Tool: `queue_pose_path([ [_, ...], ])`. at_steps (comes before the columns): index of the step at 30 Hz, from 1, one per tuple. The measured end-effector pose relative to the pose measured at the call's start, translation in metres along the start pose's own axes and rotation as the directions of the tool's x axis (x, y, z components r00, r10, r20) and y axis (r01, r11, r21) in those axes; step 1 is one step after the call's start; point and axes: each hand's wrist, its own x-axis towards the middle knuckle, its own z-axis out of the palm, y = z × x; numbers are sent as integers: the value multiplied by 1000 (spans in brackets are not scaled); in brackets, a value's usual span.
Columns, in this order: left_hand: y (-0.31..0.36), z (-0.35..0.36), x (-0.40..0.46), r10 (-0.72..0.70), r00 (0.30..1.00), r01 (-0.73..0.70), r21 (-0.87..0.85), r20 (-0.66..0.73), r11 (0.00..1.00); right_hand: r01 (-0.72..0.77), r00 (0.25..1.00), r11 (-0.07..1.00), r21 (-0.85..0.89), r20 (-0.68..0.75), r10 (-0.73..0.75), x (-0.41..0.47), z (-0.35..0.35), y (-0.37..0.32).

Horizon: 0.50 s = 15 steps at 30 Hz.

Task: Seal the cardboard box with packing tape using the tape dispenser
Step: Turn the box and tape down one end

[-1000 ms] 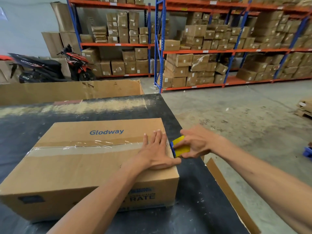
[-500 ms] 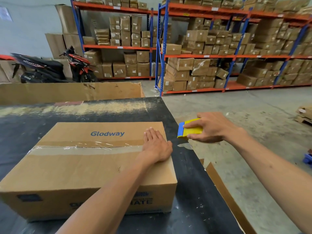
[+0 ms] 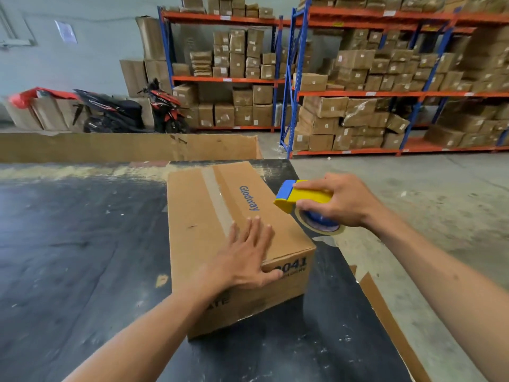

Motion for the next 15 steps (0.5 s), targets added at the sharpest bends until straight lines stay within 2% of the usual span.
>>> queue_pose_path([
  [2, 4, 6, 1, -75, 997, 75, 25, -6, 997, -52, 999, 995, 79, 7, 52, -1, 11, -9],
  [4, 0, 2, 1, -45, 999, 45, 25, 3, 999, -136, 991, 954, 266, 22, 135, -3, 20, -18],
  [7, -9, -1, -8, 17, 1000, -18, 47, 23, 999, -189, 971, 748, 636, 10, 237, -6, 29, -34],
  [9, -15, 1, -18, 64, 997, -65, 38, 43, 997, -176, 956, 590, 788, -7, 294, -6, 31, -48],
  [15, -28, 4, -38, 202, 979, -202, 3, 27, 979, -205, 932, 389, 898, 57, 359, -7, 39, -85],
])
